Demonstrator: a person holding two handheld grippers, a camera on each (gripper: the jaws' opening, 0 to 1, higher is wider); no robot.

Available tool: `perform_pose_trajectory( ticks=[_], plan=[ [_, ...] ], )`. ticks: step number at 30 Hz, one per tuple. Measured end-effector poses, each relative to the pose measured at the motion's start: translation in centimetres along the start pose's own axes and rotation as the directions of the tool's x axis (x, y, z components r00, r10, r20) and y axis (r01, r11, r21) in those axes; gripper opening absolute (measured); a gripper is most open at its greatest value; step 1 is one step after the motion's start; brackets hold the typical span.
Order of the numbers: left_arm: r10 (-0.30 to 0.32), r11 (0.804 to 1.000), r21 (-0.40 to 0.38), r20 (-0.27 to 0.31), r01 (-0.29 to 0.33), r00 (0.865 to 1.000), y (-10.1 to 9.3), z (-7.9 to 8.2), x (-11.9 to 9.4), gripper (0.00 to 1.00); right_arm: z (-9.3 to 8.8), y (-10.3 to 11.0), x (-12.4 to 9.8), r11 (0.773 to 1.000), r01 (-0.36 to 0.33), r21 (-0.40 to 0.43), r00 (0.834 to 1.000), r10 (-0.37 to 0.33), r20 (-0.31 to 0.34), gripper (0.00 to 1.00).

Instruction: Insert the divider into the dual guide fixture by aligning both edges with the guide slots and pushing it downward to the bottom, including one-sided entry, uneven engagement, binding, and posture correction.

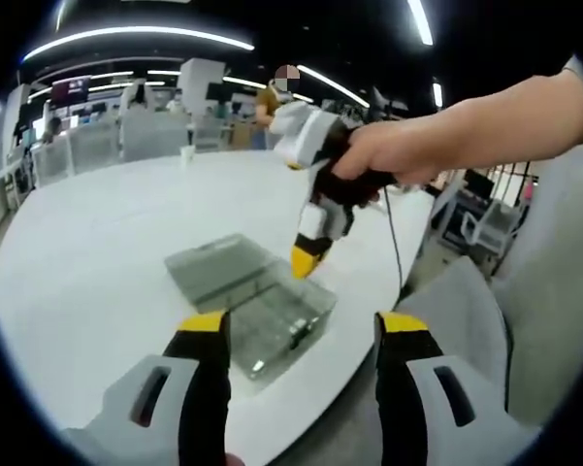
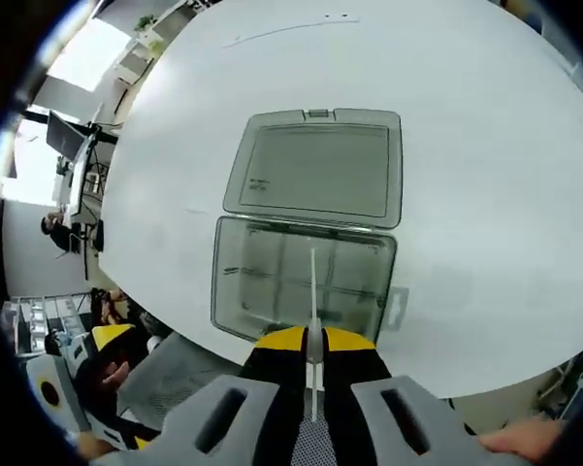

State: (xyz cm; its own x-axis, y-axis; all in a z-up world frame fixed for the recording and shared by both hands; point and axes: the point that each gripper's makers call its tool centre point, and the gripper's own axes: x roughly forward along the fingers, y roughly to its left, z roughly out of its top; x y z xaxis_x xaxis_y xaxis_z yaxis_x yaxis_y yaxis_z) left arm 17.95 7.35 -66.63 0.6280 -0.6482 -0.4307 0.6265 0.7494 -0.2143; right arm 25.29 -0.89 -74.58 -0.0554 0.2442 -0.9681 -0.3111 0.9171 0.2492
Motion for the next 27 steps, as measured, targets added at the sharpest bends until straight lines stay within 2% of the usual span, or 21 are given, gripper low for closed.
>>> perform_pose_trajectory(
  ticks=[27],
  plan=[
    [-0.003, 1.000, -0.011, -0.009, 0.003, 1.000, 0.4, -0.5, 0.5, 0.56, 0.6, -0.6, 1.5, 0.999, 0.012, 0.046, 0.999, -0.010, -0.041, 0.00]
  ],
)
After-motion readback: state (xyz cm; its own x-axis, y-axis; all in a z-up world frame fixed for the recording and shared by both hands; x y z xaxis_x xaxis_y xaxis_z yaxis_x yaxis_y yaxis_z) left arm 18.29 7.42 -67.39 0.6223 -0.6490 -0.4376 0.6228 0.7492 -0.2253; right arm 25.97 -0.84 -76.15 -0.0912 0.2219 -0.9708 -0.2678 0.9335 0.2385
